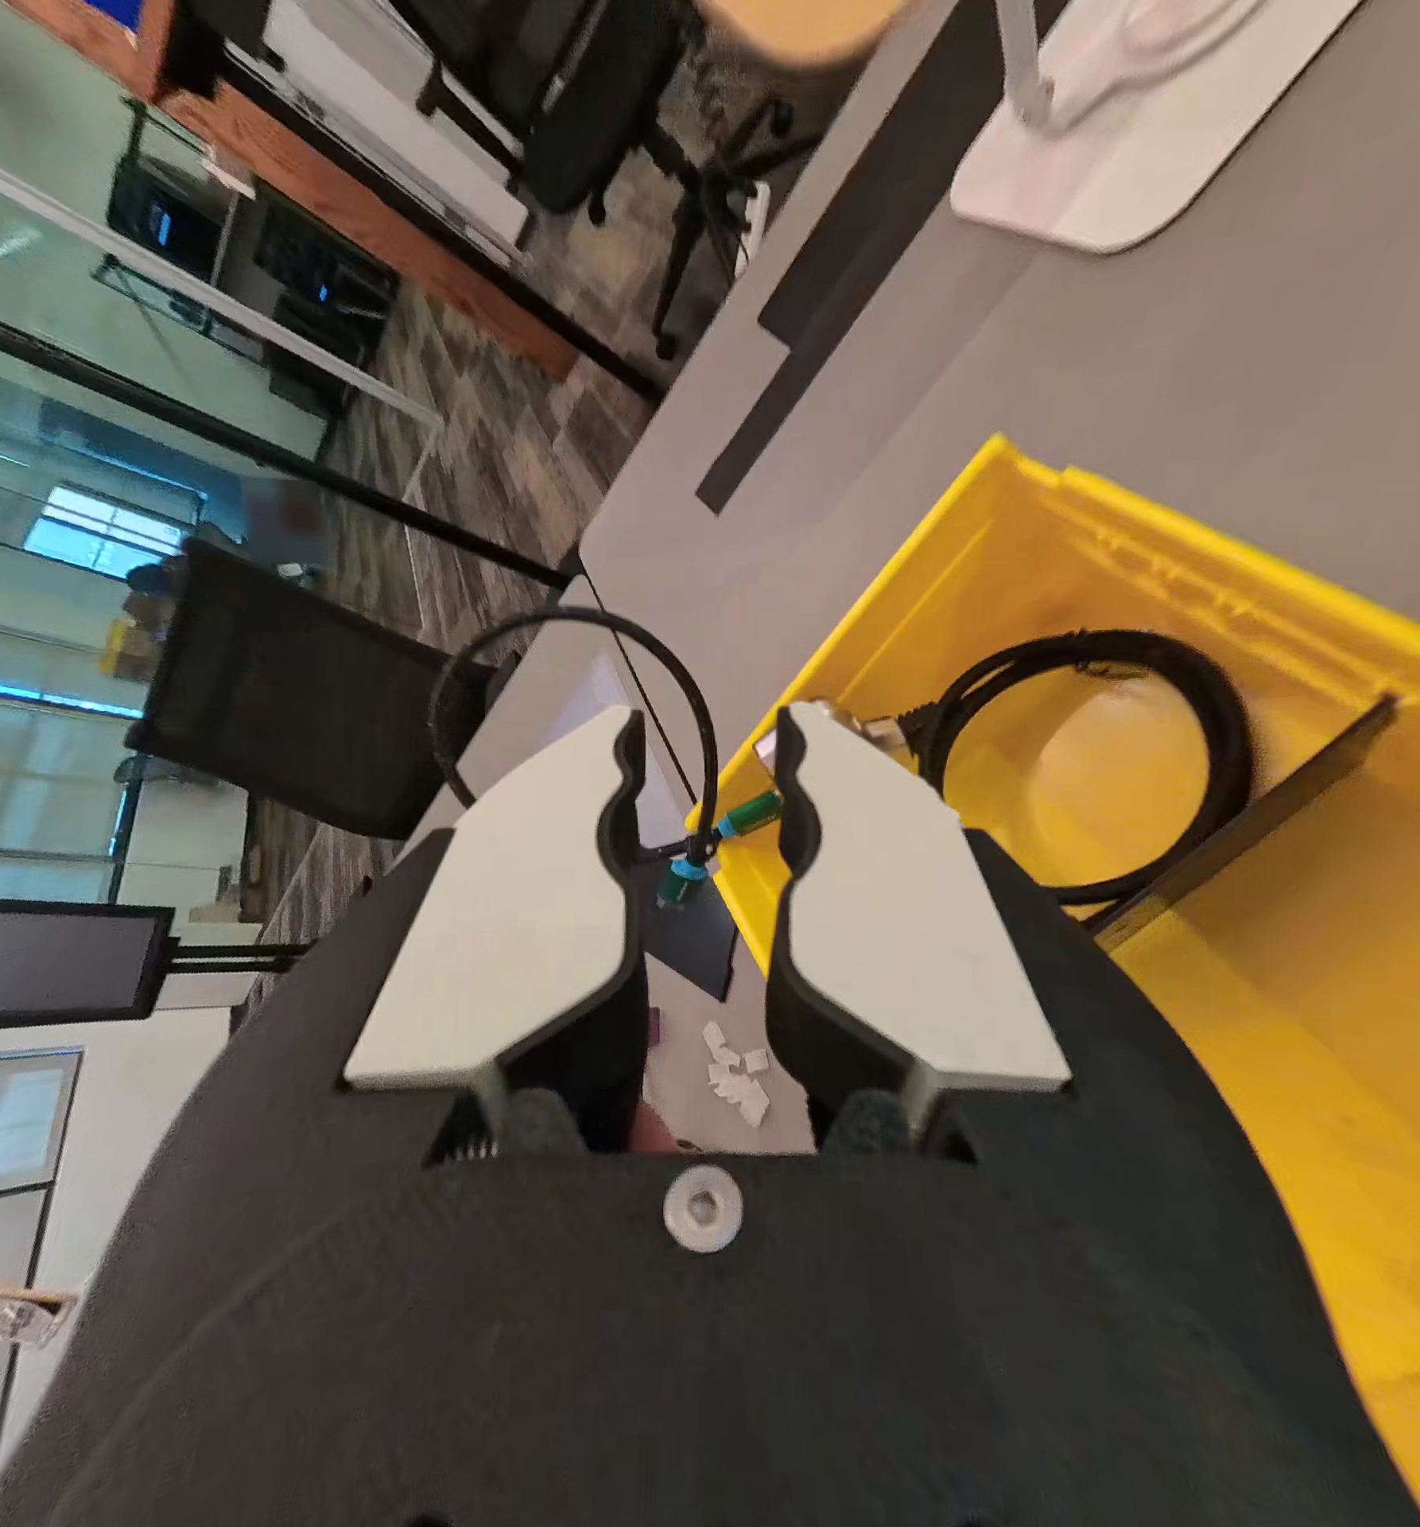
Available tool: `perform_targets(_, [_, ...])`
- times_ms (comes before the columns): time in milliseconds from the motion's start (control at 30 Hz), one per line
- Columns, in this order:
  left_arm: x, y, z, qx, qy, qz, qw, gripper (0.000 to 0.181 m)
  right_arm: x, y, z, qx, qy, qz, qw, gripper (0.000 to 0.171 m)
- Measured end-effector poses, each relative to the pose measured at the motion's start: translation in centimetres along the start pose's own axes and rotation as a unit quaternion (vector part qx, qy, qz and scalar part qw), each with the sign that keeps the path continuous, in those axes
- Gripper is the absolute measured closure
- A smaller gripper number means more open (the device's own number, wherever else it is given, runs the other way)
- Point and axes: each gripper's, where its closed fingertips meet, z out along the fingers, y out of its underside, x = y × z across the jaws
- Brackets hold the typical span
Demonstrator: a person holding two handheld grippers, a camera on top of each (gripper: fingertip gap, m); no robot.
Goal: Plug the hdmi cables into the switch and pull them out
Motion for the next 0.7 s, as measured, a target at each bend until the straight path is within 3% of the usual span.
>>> perform_targets(267, [2.3, 3.7, 6.0, -0.07, 0.041, 0.091, 0.993, 0.142, -8.1, -2.9, 3.2, 0.068, -0.032, -0.045, 0.996, 0.142])
perform_targets(467, [4.3, 7.3, 10.0, -0.16, 0.128, 0.214, 0.955, 0.133, -9.6, -1.5, 5.5, 0.077, -0.055, -0.039, 0.995, 0.144])
perform_targets(567, [3.8, 9.3, 11.7, -0.196, 0.127, 0.26, 0.937, 0.133, -9.6, -0.6, 6.9, 0.066, -0.062, -0.04, 0.995, 0.144])
perform_targets(700, [3.9, 9.7, 12.5, -0.188, 0.11, 0.283, 0.934, 0.131, -9.6, -0.2, 7.6, 0.069, -0.062, -0.043, 0.995, 0.145])
